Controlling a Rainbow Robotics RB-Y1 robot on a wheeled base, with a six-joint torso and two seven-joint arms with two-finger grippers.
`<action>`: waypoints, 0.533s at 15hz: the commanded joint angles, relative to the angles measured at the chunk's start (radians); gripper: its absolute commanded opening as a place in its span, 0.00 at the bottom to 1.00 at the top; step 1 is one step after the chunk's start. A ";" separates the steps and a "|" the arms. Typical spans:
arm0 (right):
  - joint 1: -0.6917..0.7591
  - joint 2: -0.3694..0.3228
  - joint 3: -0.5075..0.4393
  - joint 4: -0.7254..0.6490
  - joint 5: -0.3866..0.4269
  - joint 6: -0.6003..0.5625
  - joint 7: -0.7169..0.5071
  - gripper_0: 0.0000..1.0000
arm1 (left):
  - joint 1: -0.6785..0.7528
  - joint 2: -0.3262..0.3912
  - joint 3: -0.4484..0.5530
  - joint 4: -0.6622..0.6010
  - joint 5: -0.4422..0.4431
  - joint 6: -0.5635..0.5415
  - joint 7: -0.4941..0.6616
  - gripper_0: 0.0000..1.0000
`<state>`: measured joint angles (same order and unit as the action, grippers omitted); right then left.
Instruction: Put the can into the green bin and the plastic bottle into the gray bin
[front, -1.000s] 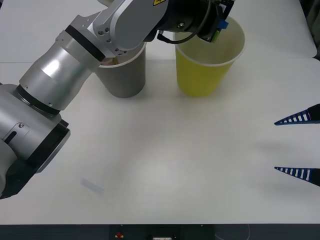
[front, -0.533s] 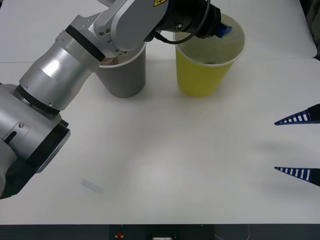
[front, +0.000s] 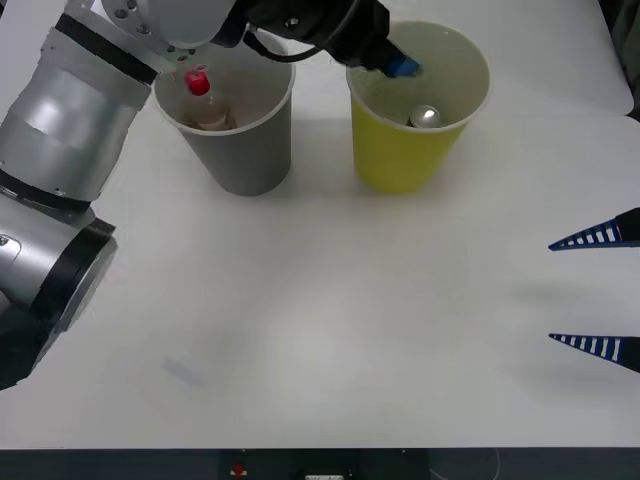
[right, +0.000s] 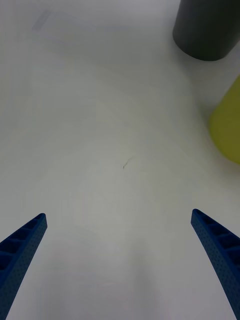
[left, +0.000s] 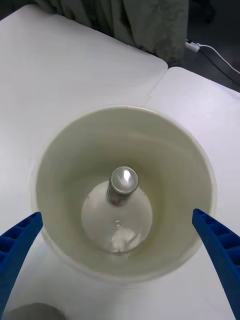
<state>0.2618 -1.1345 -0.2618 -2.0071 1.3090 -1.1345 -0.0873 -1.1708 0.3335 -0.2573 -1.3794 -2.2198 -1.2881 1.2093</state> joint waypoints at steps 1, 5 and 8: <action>0.000 0.000 0.000 0.000 0.000 0.000 0.000 1.00 | 0.118 0.073 0.082 -0.164 0.083 -0.068 -0.068 1.00; 0.000 0.000 0.000 0.000 0.000 0.000 0.000 1.00 | 0.350 0.165 0.187 -0.483 0.169 -0.138 -0.108 1.00; 0.000 0.000 0.000 0.000 0.000 0.000 0.000 1.00 | 0.527 0.223 0.266 -0.627 0.285 -0.138 -0.241 1.00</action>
<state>0.2618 -1.1345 -0.2618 -2.0072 1.3090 -1.1345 -0.0873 -0.6820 0.5432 -0.0091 -1.9806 -1.9640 -1.4266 1.0011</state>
